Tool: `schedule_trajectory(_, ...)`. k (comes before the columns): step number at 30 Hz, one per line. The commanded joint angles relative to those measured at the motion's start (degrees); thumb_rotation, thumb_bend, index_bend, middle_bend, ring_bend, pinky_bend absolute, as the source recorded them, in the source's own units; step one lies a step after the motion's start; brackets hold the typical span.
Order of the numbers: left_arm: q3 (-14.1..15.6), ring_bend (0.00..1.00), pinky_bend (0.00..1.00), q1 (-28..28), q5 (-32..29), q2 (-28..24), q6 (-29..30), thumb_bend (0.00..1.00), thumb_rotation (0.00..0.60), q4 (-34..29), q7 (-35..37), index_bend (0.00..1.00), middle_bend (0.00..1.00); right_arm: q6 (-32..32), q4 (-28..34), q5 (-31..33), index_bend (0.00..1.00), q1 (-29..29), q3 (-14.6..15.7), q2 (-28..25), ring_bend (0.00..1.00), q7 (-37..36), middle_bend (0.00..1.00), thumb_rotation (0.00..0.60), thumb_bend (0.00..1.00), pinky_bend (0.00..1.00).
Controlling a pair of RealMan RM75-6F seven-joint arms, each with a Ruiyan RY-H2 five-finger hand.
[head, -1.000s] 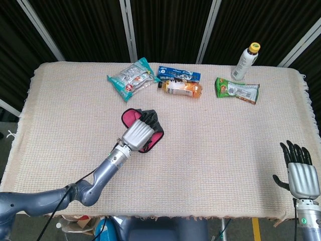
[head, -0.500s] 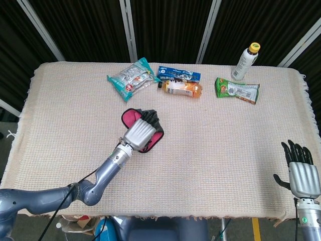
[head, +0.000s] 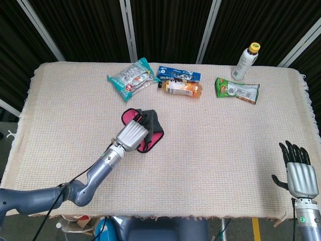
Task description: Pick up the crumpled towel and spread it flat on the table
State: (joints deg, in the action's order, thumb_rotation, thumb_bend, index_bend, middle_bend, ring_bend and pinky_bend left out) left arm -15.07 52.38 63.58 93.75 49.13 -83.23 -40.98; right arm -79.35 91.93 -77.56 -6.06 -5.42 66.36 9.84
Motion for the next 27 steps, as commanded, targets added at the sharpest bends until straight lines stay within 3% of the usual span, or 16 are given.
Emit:
schedule_trajectory(1, 0.3, 0.07, 0.14, 0.3, -0.1, 0.0, 0.0, 0.24, 0.6, 0.1, 0.1, 0.42, 0.2, -0.1, 0.0, 0.1, 0.0, 0.0, -0.1, 0.0, 0.0, -0.1, 0.0, 0.6, 0.22, 0.05)
schedule_trajectory(7, 1.1, 0.07, 0.14, 1.2, 0.0, 0.4, 0.5, 0.24, 0.6, 0.9, -0.4, 0.4, 0.2, 0.1, 0.0, 0.3, 0.0, 0.0, 0.0, 0.0, 0.0, -0.3, 0.0, 0.6, 0.22, 0.05)
schedule_trajectory(27, 2.6, 0.07, 0.14, 4.7, -2.5, 4.7, 0.0, 0.29, 0.6, 7.5, -1.4, 0.5, 0.22, -0.2, 0.1, 0.4, 0.0, 0.1, -0.2, -0.1, 0.0, -0.7, 0.0, 0.6, 0.22, 0.04)
